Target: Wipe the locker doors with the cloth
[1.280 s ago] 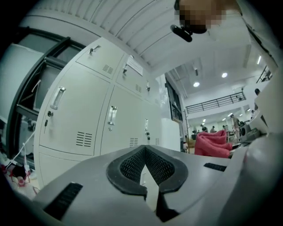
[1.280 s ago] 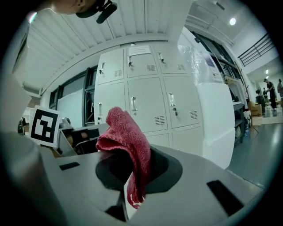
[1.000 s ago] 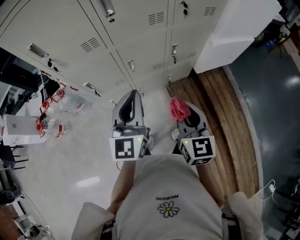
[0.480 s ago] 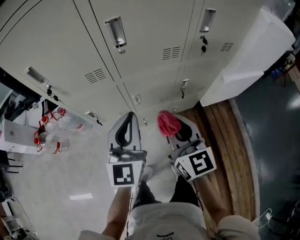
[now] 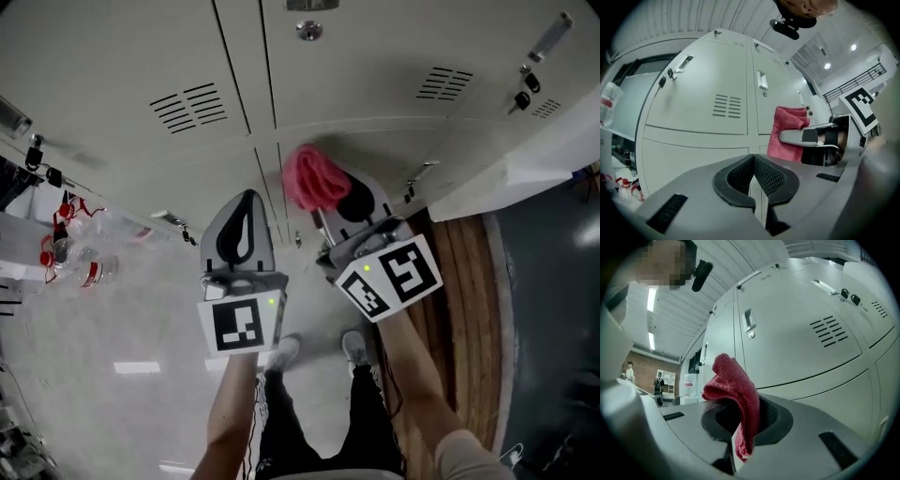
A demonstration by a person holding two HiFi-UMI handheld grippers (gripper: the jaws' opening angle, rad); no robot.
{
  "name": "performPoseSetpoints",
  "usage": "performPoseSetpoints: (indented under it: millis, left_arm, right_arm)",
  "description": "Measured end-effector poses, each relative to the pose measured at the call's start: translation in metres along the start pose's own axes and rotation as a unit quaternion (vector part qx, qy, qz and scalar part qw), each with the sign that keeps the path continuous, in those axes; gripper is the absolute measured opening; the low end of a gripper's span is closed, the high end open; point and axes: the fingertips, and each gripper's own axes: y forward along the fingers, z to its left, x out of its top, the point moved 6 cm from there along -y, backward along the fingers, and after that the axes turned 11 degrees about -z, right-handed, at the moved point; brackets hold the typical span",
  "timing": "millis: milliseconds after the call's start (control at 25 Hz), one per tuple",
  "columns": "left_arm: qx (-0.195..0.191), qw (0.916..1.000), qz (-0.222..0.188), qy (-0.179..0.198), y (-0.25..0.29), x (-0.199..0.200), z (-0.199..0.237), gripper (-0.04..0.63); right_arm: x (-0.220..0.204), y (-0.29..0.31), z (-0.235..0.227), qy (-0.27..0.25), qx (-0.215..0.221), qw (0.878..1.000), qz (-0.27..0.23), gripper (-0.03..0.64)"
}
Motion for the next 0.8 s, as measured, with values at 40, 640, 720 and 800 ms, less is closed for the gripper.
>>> performPoseSetpoints:
  millis: [40, 640, 720, 800]
  left_arm:
    - [0.001, 1.0000, 0.004, -0.004, 0.003, -0.008, 0.004, 0.017]
    - [-0.021, 0.9996, 0.003, -0.019, 0.022, -0.040, 0.006, 0.017]
    - [-0.017, 0.9996, 0.001, -0.022, 0.024, -0.041, 0.005, 0.017]
    - [-0.013, 0.9998, 0.002, -0.017, 0.026, -0.042, 0.002, 0.017]
  right_arm:
    - [-0.009, 0.007, -0.001, -0.010, -0.001, 1.000, 0.005, 0.038]
    - [-0.037, 0.035, 0.000, -0.109, 0.005, 0.994, 0.022, 0.038]
    - [-0.037, 0.034, -0.002, -0.114, 0.005, 0.993, 0.019, 0.040]
    - [-0.036, 0.029, -0.009, -0.117, -0.004, 0.993, 0.021, 0.040]
